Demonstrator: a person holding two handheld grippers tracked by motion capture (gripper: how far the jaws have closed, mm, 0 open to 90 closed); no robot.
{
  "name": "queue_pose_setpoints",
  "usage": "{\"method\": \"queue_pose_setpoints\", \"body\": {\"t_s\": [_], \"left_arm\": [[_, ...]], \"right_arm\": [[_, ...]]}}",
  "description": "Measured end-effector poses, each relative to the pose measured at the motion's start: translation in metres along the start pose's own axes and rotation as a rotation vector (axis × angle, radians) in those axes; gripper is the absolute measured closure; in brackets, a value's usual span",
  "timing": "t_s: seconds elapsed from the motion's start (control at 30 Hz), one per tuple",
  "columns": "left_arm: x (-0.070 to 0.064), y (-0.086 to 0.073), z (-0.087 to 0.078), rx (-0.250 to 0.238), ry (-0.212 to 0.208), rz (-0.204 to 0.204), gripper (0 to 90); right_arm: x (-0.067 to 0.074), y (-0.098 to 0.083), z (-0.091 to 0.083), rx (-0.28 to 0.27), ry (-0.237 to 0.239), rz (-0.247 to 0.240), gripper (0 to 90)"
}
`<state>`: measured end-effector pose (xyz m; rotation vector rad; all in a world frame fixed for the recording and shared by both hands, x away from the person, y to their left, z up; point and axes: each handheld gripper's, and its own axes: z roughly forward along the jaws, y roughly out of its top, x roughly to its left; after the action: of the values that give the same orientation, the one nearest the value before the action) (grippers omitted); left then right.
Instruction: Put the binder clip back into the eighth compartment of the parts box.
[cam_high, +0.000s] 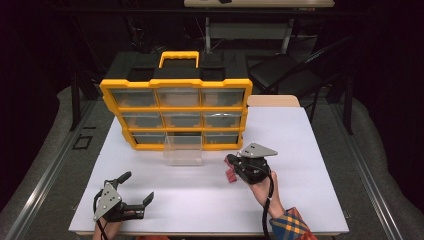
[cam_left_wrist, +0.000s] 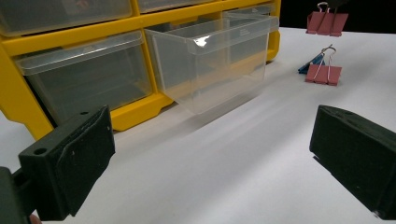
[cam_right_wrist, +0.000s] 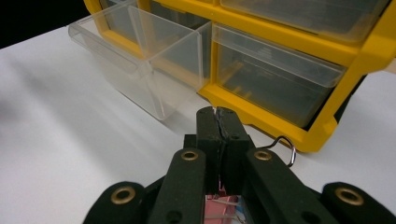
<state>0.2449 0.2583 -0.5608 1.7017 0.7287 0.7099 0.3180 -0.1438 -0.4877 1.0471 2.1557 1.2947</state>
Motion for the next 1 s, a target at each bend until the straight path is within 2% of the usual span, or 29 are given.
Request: {"method": "queue_pose_setpoints", "body": {"t_s": [0.6, 1.0], "left_arm": [[0.000, 0.000, 0.000, -0.001, 0.003, 0.000, 0.0], [0.001, 0.000, 0.000, 0.000, 0.012, 0.000, 0.0]], "right_arm": [[0.011, 0.022, 0.009, -0.027, 0.048, -0.025, 88.8], [0.017, 0.035, 0.014, -0.038, 0.056, -0.050, 88.8]]}}
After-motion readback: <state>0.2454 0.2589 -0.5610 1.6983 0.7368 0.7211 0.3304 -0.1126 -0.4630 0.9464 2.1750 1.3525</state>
